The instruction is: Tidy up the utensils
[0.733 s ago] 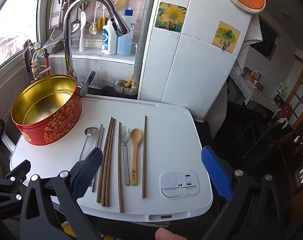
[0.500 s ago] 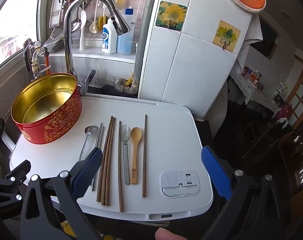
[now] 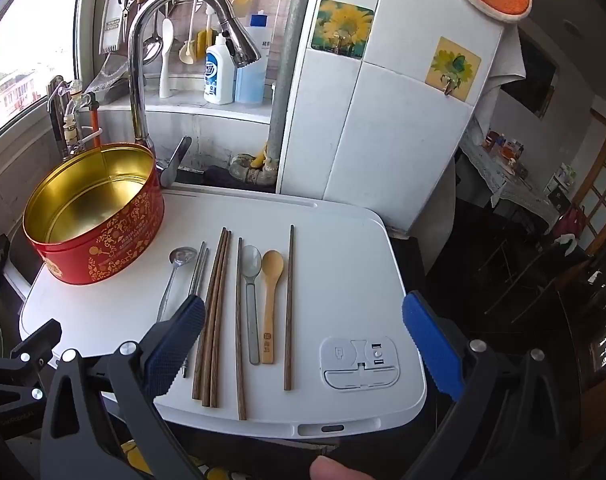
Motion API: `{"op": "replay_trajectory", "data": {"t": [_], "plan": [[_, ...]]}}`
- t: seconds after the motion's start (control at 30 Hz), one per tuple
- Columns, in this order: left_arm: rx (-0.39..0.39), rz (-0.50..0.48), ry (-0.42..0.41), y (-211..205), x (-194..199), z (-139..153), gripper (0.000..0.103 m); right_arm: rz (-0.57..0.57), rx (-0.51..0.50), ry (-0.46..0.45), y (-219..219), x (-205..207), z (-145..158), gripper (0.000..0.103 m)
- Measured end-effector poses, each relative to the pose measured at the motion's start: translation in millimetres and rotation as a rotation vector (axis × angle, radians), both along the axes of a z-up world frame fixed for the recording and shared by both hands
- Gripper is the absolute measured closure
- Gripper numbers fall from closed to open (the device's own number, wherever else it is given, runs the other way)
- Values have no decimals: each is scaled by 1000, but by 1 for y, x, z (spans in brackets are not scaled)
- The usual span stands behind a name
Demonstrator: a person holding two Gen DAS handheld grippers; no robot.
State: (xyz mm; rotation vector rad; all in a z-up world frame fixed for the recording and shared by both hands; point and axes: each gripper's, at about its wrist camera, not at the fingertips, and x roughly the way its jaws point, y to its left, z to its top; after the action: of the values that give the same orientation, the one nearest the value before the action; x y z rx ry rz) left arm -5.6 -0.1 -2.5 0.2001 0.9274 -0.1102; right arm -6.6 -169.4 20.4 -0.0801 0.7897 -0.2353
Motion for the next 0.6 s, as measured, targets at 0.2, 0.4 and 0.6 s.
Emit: {"op": "replay_trajectory", "data": {"t": [0.2, 0.4, 0.6], "plan": [[-2, 2, 4, 2, 2, -1, 6, -3, 3, 0, -1, -3, -4, 4], [-2, 1, 5, 1, 0, -3, 6, -3, 3, 2, 1, 0, -4, 4], [1, 0, 12, -6, -1, -4, 6, -4, 10, 5, -5, -3, -6, 4]]}}
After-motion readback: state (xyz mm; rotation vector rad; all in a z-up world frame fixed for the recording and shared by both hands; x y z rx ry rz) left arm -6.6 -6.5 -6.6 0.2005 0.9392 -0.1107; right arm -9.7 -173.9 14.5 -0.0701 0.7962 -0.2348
